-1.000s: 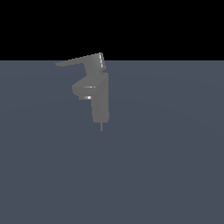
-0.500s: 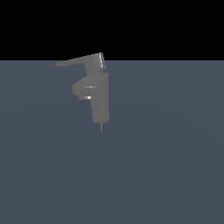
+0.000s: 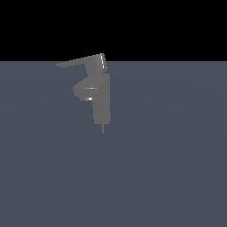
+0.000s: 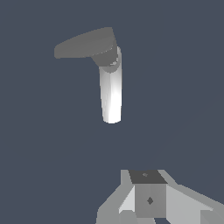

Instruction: Turn on the faucet by rotating a designated handle.

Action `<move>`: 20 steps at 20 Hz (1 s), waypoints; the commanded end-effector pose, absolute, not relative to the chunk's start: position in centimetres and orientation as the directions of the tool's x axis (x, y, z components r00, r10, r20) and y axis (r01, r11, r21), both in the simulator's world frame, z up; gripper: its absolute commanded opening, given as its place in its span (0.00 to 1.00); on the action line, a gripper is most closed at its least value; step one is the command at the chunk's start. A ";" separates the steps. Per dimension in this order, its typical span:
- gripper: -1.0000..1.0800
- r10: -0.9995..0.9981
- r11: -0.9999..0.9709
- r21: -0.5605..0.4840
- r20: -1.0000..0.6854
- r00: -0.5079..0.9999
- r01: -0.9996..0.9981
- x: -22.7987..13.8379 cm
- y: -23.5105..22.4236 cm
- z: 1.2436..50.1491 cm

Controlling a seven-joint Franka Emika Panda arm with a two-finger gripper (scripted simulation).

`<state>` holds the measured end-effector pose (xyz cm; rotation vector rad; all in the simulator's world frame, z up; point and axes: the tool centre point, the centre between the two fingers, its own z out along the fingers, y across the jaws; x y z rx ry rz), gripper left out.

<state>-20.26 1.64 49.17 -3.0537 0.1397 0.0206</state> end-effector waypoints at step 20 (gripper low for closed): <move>0.00 -0.565 -0.804 -0.080 -0.203 0.800 -0.589 -8.9 5.3 44.6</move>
